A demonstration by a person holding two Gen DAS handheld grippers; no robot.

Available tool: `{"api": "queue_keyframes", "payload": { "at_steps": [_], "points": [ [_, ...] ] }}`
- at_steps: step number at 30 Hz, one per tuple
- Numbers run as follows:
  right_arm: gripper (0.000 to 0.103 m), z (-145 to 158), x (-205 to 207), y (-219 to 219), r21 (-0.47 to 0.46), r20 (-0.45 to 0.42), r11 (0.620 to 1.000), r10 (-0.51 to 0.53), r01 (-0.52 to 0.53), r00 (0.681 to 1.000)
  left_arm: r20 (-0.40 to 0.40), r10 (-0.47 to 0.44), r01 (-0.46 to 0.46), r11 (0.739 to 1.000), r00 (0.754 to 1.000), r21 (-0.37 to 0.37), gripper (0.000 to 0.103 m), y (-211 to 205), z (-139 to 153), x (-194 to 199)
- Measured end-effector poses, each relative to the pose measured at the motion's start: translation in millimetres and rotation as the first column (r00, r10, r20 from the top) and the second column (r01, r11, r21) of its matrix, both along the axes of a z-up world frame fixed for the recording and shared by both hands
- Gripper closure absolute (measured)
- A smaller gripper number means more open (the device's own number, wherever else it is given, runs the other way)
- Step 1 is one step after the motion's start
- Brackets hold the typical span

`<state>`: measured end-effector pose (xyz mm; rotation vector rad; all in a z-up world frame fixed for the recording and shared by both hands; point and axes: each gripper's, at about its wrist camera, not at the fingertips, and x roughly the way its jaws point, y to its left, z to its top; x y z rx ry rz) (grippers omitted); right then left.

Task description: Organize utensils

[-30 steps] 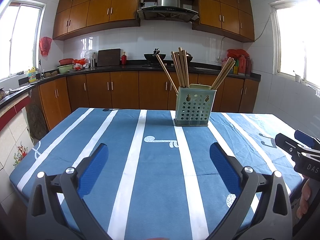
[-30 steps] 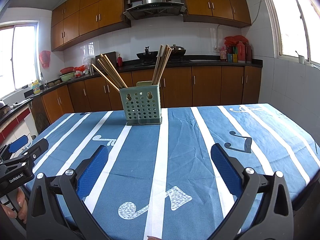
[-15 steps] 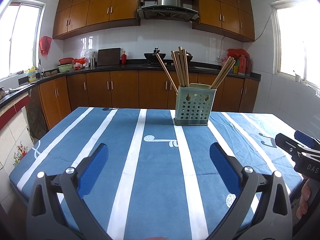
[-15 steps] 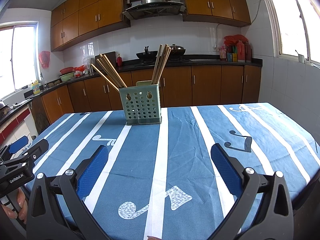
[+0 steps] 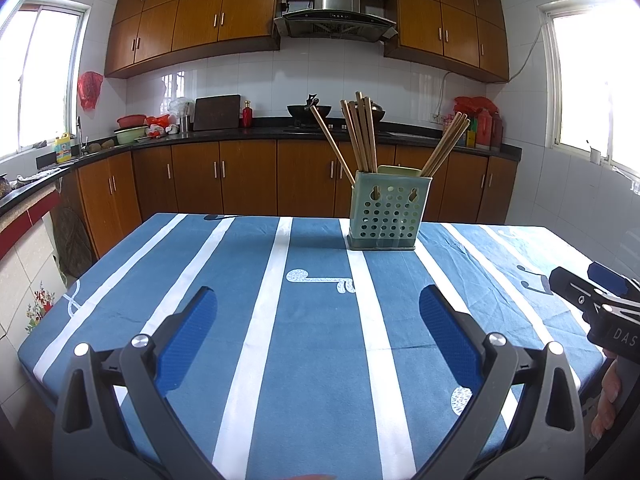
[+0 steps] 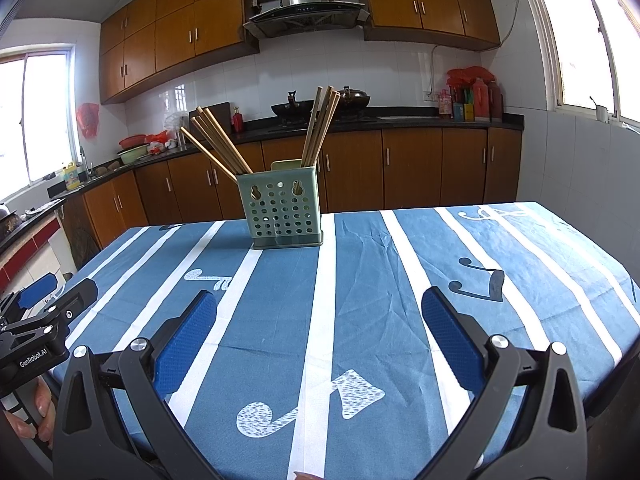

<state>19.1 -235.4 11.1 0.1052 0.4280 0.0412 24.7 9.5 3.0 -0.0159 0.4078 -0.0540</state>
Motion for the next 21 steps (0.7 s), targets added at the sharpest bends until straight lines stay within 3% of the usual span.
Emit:
{"api": "queue_keyframes", "payload": {
  "at_steps": [21],
  "points": [
    [0.002,-0.3,-0.7,1.7,0.003,-0.002,1.0,-0.002,0.002,1.0,-0.006,-0.002,0.001,1.0,1.0,-0.001,0.004,-2.9,-2.6,-0.6]
  ]
}}
